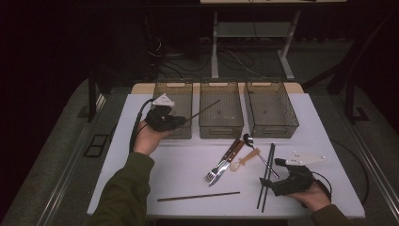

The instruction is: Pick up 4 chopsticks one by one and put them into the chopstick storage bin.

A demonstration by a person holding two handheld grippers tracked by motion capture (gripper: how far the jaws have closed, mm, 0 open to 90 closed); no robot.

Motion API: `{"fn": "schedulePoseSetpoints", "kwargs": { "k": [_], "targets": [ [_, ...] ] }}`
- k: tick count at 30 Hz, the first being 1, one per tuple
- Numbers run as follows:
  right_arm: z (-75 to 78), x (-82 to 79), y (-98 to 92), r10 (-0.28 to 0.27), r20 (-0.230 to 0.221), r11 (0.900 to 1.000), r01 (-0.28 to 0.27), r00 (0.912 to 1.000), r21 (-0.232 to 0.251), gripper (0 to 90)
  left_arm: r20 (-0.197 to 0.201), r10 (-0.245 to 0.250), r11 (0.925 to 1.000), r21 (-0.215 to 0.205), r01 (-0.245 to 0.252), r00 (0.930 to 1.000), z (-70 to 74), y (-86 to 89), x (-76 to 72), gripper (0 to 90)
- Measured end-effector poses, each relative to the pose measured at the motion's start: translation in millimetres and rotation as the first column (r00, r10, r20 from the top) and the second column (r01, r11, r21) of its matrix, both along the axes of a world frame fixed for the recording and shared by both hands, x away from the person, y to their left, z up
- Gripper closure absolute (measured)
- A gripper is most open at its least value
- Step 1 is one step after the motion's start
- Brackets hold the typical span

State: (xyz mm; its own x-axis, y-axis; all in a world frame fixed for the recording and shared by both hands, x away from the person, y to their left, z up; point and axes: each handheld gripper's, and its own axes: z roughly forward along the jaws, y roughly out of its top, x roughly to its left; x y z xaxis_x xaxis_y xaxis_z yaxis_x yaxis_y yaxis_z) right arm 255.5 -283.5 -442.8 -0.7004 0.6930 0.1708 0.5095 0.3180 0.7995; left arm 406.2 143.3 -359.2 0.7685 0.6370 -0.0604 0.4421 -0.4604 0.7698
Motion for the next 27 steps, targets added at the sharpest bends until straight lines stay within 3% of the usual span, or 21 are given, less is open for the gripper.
{"fn": "schedulePoseSetpoints", "kwargs": {
  "k": [10,16,21,27],
  "targets": [
    [0.3,-0.3,-0.3,-0.002,-0.001,1.000,0.002,1.0000,0.005,1.6,0.006,0.106,0.9942,0.015,-0.107,0.9943,-1.9,11.8,19.8,84.7],
    [0.7,-0.5,-0.8,-0.003,0.000,1.000,0.003,1.0000,0.008,1.6,0.010,0.176,0.9840,0.026,-0.176,0.9844,-5.1,21.1,30.7,84.7],
    [0.9,-0.7,-0.8,-0.003,0.000,1.000,0.003,1.0000,0.009,1.6,-0.010,0.215,0.9767,0.012,-0.214,0.9767,-8.9,29.7,37.5,84.7],
    [0.9,-0.7,-0.8,-0.004,-0.001,1.000,0.004,1.0000,0.008,1.6,-0.009,0.255,0.9665,0.036,-0.254,0.9670,-12.3,37.0,43.1,84.7]
  ]
}}
